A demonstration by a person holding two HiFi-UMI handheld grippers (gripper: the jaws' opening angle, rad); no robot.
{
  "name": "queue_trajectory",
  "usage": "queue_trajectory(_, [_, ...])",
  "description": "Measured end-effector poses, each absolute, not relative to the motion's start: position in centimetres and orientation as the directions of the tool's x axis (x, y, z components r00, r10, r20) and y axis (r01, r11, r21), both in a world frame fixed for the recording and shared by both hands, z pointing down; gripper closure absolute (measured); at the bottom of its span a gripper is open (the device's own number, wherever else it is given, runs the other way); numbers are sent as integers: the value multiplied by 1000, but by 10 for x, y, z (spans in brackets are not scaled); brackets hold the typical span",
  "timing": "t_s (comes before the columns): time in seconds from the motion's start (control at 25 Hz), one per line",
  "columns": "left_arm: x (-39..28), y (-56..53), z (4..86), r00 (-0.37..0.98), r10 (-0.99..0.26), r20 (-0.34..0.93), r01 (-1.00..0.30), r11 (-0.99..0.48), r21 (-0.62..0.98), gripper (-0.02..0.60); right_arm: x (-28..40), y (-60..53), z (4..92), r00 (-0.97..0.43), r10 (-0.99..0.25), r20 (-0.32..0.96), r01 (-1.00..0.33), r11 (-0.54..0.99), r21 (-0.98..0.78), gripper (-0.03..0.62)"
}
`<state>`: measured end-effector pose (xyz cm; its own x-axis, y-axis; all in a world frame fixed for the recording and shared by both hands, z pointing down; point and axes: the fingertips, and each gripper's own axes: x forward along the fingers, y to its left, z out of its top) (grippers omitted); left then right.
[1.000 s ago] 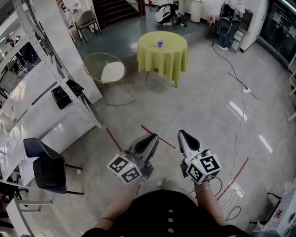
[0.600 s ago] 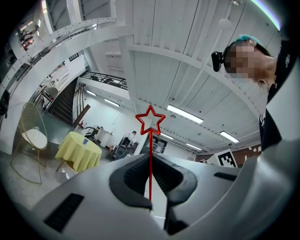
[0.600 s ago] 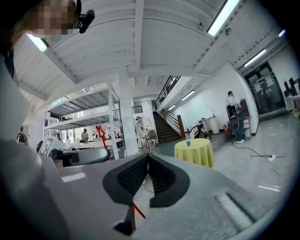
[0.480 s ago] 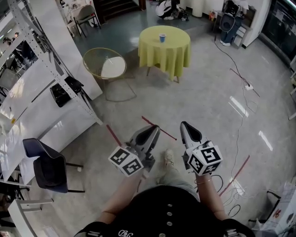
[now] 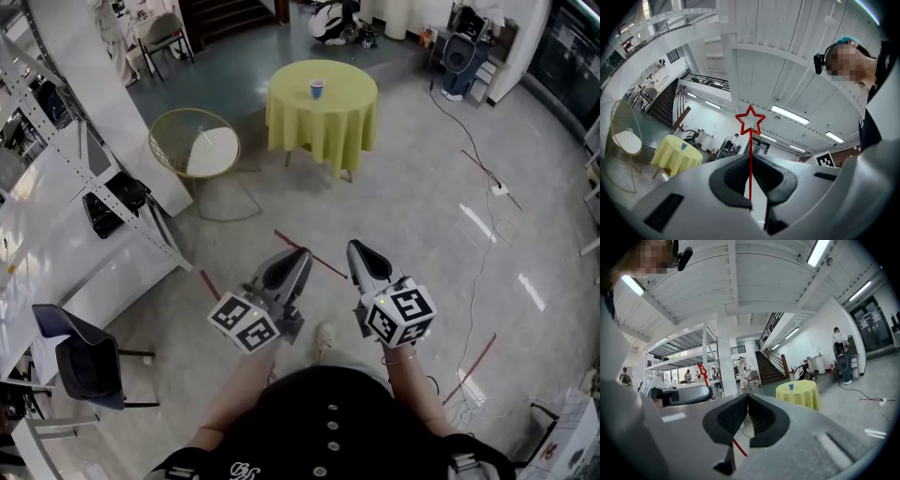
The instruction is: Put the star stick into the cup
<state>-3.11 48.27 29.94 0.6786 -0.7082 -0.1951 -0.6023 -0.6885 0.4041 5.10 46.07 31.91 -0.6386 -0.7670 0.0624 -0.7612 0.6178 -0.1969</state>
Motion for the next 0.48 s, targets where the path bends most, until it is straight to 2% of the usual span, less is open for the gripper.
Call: queue_trajectory(0.48, [4,363,284,649,-728,-222,-631,-677,378,560,94,343,313,-649,-759,52,-751,628,-205,591])
